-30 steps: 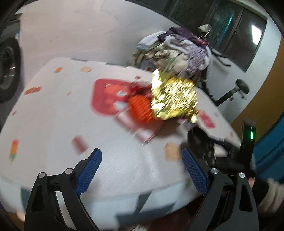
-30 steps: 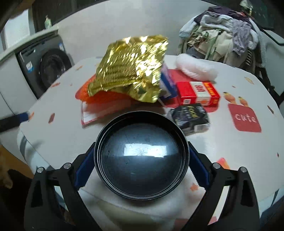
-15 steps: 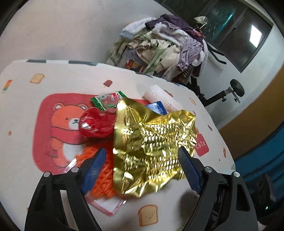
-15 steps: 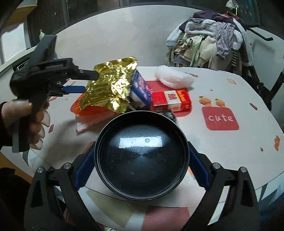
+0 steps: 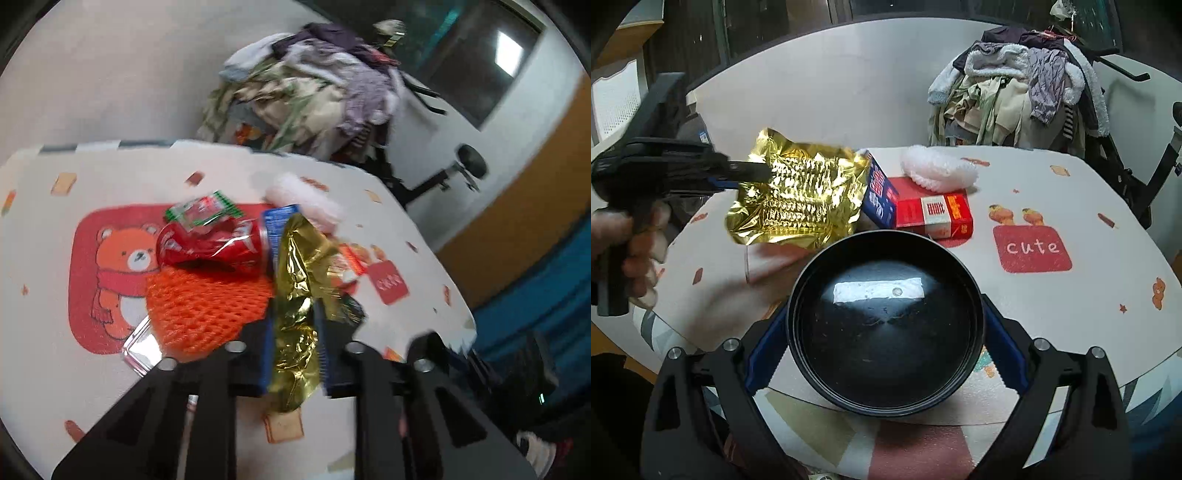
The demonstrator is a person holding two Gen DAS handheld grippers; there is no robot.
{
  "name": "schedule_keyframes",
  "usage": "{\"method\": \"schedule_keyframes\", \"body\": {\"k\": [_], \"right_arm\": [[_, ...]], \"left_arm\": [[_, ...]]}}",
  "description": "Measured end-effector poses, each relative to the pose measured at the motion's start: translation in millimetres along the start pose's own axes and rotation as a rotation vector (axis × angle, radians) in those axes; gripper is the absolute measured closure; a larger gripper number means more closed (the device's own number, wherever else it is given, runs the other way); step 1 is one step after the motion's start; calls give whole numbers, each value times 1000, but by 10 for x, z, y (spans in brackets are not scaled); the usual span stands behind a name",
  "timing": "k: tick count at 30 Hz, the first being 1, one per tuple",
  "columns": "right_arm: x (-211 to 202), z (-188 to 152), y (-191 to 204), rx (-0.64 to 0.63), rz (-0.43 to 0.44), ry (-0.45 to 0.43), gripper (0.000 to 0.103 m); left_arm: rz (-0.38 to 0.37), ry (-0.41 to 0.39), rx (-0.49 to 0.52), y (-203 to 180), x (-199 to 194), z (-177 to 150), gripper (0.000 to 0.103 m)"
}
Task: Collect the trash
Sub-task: 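Drop the gold foil into the bin with the left tool while the right tool carries the lid there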
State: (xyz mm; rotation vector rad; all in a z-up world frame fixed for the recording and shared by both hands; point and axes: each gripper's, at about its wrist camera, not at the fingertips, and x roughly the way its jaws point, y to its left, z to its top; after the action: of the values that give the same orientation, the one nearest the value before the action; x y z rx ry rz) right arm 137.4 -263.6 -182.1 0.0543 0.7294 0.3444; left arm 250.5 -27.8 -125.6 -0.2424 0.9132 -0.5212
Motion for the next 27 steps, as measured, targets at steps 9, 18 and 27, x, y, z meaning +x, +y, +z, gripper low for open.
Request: {"method": "schedule_keyframes", "body": {"k": [9, 18, 27], "right_arm": [[-338, 72, 124, -11, 4, -43, 11], [-656, 29, 252, -19, -2, -63, 11], [-832, -130, 419, -45, -1, -54, 11]], "left_arm": [[-67, -29, 76, -276, -530, -203, 94], [-147, 23, 138, -435, -948, -856, 94], [-256, 131, 142, -485, -1023, -1787, 94]]}}
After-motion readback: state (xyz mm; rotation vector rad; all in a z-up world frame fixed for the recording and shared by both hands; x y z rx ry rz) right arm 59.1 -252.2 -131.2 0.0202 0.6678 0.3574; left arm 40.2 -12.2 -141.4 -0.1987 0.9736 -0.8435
